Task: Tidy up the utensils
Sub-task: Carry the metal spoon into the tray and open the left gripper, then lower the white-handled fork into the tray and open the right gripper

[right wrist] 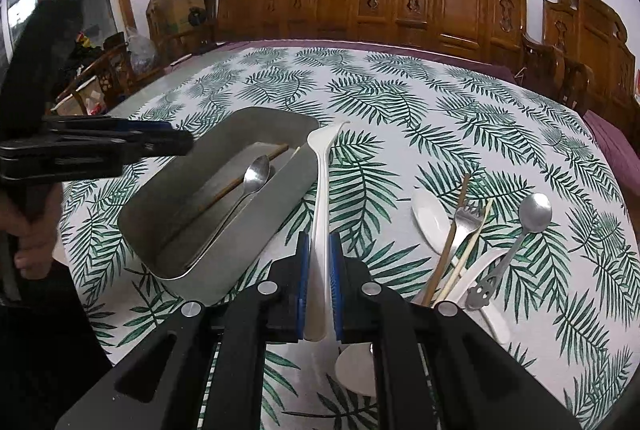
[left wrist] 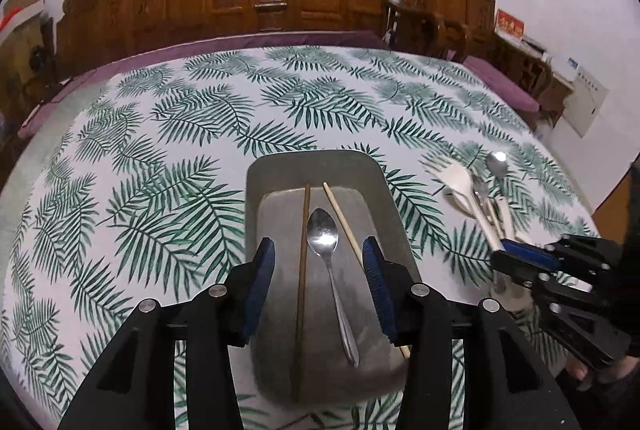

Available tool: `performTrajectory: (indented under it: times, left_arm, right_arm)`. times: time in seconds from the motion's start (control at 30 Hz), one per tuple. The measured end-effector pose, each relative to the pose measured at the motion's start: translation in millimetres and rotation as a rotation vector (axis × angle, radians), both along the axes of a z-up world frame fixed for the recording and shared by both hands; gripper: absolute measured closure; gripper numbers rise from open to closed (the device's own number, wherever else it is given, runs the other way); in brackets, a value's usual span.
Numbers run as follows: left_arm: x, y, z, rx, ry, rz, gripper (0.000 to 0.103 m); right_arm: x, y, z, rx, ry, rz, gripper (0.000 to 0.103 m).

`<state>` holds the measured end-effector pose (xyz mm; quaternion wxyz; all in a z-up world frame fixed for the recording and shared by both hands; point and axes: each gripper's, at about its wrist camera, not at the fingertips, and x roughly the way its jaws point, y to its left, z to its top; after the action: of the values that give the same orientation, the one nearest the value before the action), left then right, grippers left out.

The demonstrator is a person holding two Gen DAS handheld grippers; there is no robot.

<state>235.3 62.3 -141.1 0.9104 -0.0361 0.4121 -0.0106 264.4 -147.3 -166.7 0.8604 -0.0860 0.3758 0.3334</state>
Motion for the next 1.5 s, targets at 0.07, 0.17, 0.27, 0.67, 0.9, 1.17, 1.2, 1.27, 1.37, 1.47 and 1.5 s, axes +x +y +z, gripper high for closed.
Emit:
performTrajectory:
  times: [0.07,0.17,0.27,0.67,0.9,1.17,1.2,1.27,1.37,1.47,1.5]
  left_arm:
    - [-10,7,5,0.002,-0.026,0.012,0.057]
    - [-19,17,8,0.030,-0.037,0.032,0.052]
    - [-22,29,9,0.033,-0.039,0.039,0.052]
    - [-30,67,13,0.019,-0.068,0.072,0.052]
    - [-33,77,16,-0.001,-0.079,0.083,0.052]
    - [-33,75,14,-0.013,-0.075,0.076,0.052]
    - [-33,74,14,-0.018,-0.074,0.073,0.052]
    - [-32,70,15,-0.025,-0.073,0.066,0.052]
    - [-31,60,17,-0.033,-0.082,0.045,0.052]
    - [-30,49,19,-0.040,-0.090,0.025,0.052]
    - [-30,44,19,-0.043,-0.091,0.017,0.052]
  right_arm:
    - [-1,4,1,-0.006,-0.003,-0.005,0.092]
    - [2,12,8,0.008,0.008,-0.015,0.092]
    - [1,26,18,0.021,0.012,-0.001,0.092]
    - [23,110,6,0.005,0.124,0.013,0.092]
    - [34,135,-13,-0.022,0.187,-0.014,0.092]
    - [33,131,-12,0.056,0.225,-0.012,0.091]
    - [31,127,-8,0.068,0.202,-0.008,0.091]
    - [27,117,3,0.089,0.158,-0.001,0.091]
    - [24,100,18,0.062,0.092,0.001,0.091]
    - [23,75,33,0.032,0.029,-0.008,0.091]
    - [24,68,36,0.025,0.015,-0.014,0.091]
